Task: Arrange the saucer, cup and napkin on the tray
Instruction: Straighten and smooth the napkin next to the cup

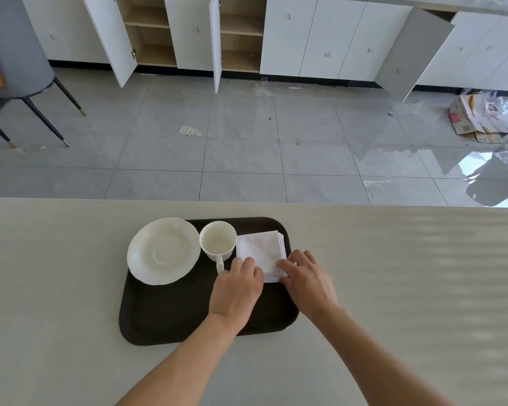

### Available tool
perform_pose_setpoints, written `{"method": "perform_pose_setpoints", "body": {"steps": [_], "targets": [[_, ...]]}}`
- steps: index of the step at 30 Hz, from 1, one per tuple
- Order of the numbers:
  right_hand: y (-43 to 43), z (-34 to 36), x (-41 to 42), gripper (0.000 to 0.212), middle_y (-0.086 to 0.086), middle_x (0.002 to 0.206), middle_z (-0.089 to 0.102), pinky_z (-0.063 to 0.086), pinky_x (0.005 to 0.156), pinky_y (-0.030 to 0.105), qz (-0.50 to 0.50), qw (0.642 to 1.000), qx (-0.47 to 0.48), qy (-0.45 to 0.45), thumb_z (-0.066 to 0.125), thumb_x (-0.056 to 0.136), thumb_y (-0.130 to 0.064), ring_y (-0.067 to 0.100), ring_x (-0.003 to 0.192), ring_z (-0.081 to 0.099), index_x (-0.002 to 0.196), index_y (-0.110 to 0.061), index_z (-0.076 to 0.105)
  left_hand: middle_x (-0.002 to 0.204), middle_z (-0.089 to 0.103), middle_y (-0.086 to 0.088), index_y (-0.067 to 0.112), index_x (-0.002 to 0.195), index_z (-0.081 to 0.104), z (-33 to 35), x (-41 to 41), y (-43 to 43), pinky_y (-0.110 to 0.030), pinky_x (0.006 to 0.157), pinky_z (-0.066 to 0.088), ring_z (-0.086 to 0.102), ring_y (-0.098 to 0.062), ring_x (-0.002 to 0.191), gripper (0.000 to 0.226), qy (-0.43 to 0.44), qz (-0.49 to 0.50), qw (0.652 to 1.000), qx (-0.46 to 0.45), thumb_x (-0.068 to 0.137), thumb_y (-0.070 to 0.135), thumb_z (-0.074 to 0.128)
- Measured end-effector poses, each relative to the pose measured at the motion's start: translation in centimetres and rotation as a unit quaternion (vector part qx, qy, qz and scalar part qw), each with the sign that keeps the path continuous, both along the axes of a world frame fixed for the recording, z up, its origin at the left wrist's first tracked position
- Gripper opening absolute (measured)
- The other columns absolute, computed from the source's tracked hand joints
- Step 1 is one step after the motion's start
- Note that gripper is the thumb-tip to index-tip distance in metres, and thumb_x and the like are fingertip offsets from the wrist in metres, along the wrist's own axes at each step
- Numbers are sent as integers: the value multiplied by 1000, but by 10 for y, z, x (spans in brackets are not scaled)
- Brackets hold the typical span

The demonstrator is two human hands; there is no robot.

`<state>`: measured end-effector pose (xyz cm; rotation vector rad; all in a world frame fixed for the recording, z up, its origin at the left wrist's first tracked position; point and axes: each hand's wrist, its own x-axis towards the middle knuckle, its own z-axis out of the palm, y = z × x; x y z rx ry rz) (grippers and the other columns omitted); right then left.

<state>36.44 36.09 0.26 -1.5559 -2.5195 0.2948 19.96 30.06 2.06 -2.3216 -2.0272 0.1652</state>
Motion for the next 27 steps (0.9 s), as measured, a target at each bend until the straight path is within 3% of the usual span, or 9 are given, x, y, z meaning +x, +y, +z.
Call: {"method": "perform_pose_setpoints", "body": {"steps": [6, 11, 16, 20, 27], "targets": [[0, 1, -1, 18, -4, 86, 59, 45, 43, 29, -2, 1000, 0, 8, 78, 75, -17, 22, 79, 55, 88, -21, 67, 78, 55, -6, 13, 87, 60, -6, 6, -1, -30, 49, 37, 50, -21, 70, 15, 7, -21, 999, 23, 75, 16, 67], [2, 2, 0, 19, -3, 87, 59, 42, 45, 28, 13, 1000, 2, 5, 79, 75, -21, 22, 80, 55, 90, -21, 68, 71, 55, -4, 14, 77, 61, -1, 6, 5, -30, 52, 42, 51, -20, 66, 15, 29, -46, 998, 30, 69, 6, 50], [9, 1, -3, 18, -2, 85, 59, 37, 45, 26, 18, 1000, 23, 6, 80, 72, -17, 22, 76, 55, 85, -19, 67, 68, 55, -2, 16, 74, 61, 2, 6, 16, -29, 53, 45, 52, -18, 64, 12, 52, -59, 997, 20, 66, 6, 62], [13, -1, -5, 17, -2, 85, 59, 43, 43, 29, 13, 1000, 27, 3, 79, 73, -16, 23, 76, 54, 85, -19, 67, 70, 57, -3, 15, 76, 62, 3, 6, 21, -29, 55, 47, 54, -18, 65, 20, 47, -43, 998, -4, 65, 13, 79], [16, -5, -7, 22, -1, 90, 62, 39, 49, 26, 11, 999, 30, 10, 85, 68, -18, 23, 77, 56, 84, -21, 71, 73, 59, -4, 15, 81, 64, 4, 5, 22, -30, 55, 49, 55, -19, 68, 26, 34, -25, 999, -17, 64, 17, 84]]}}
